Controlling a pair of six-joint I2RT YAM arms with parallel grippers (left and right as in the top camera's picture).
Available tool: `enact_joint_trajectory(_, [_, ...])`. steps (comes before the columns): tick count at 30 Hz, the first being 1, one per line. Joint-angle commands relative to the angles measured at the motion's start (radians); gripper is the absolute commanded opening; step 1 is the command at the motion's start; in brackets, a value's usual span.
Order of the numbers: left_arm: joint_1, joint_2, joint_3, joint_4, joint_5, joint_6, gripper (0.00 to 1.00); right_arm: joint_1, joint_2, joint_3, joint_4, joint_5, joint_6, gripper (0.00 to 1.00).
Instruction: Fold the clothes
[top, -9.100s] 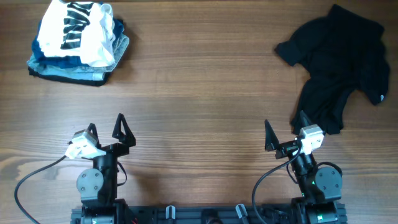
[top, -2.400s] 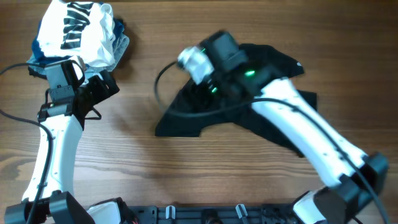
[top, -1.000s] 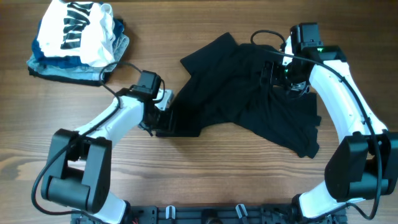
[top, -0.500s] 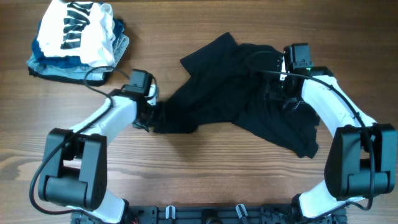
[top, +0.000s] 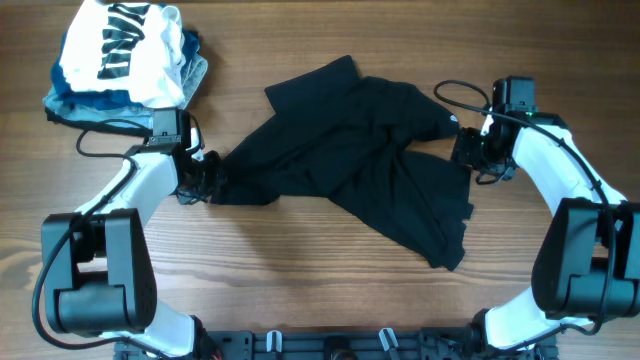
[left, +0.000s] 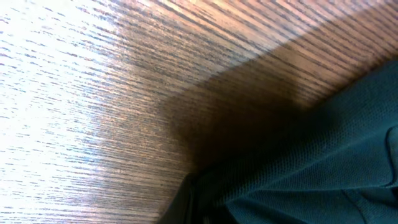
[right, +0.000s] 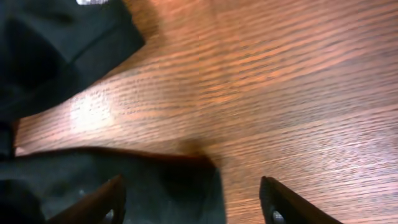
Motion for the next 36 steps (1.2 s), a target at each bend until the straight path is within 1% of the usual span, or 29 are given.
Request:
enact_joint_trajectory(1, [0.007, 0.010, -0.008, 0.003, -0.021, -0.016, 0.04, -0.001, 0.016, -0.069, 0.013, -0.036, 0.020, 0.68])
enact_joint_trajectory(5, [0.007, 0.010, -0.008, 0.004, -0.021, -0.016, 0.04, -0.001, 0.016, -0.129, 0.061, -0.084, 0.034, 0.66])
enact_joint_trajectory(7, [0.007, 0.010, -0.008, 0.004, -0.021, -0.016, 0.04, -0.001, 0.016, -0.142, 0.095, -0.129, 0.037, 0.59])
enact_joint_trajectory(12, [0.007, 0.010, -0.008, 0.007, -0.021, -0.016, 0.04, -0.001, 0.016, -0.142, 0.154, -0.151, 0.067, 0.53])
enact_joint_trajectory(13, [0.007, 0.010, -0.008, 0.009, -0.021, -0.016, 0.04, -0.001, 0.016, -0.142, 0.167, -0.152, 0.068, 0.39])
enact_joint_trajectory(14, [0.007, 0.010, -0.008, 0.011, -0.021, -0.016, 0.04, -0.001, 0.016, -0.142, 0.187, -0.151, 0.078, 0.05])
enact_joint_trajectory(18, [0.007, 0.010, -0.008, 0.014, -0.021, -0.016, 0.04, -0.011, 0.016, -0.087, 0.214, -0.142, 0.085, 0.04])
enact_joint_trajectory(22, [0.007, 0.010, -0.008, 0.014, -0.021, -0.016, 0.04, -0.060, 0.016, 0.088, 0.217, -0.138, 0.074, 0.04])
enact_joint_trajectory(27, [0.007, 0.010, -0.008, 0.014, -0.021, -0.016, 0.04, -0.138, 0.016, 0.241, 0.276, -0.098, 0.050, 0.04])
enact_joint_trajectory(30, [0.007, 0.010, -0.008, 0.014, -0.029, -0.016, 0.04, -0.175, 0.016, 0.266, 0.343, -0.090, 0.026, 0.04])
enact_joint_trajectory(33, [0.007, 0.010, -0.008, 0.014, -0.032, -0.016, 0.04, -0.197, 0.016, 0.266, 0.369, -0.066, 0.027, 0.04])
enact_joint_trajectory(36, [0.007, 0.010, -0.008, 0.014, -0.040, -0.017, 0.04, -0.216, 0.014, 0.304, 0.305, -0.068, 0.026, 0.04])
